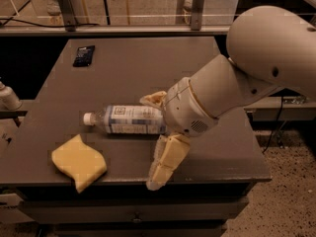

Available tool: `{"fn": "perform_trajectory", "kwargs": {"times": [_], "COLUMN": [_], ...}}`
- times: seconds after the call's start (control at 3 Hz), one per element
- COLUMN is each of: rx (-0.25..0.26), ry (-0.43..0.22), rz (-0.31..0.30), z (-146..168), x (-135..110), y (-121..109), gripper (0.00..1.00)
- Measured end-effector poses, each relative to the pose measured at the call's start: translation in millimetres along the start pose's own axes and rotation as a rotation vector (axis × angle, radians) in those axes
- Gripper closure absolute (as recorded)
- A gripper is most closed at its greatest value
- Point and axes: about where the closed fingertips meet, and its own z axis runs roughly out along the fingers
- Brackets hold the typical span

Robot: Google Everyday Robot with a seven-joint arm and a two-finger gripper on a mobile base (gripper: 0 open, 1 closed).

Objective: Move blue plastic bottle near sponge

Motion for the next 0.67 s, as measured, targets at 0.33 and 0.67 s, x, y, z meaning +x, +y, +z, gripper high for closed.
{"fn": "perform_trajectory", "kwargs": {"times": [0.33, 0.67], "rx": [0.023, 0.128], "ry": [0.016, 0.028], "rz": [-0.018, -0.04], "z": [-12, -50], "x": [-5, 5], "y": [-2, -22], "gripper": [0.0, 0.0]}}
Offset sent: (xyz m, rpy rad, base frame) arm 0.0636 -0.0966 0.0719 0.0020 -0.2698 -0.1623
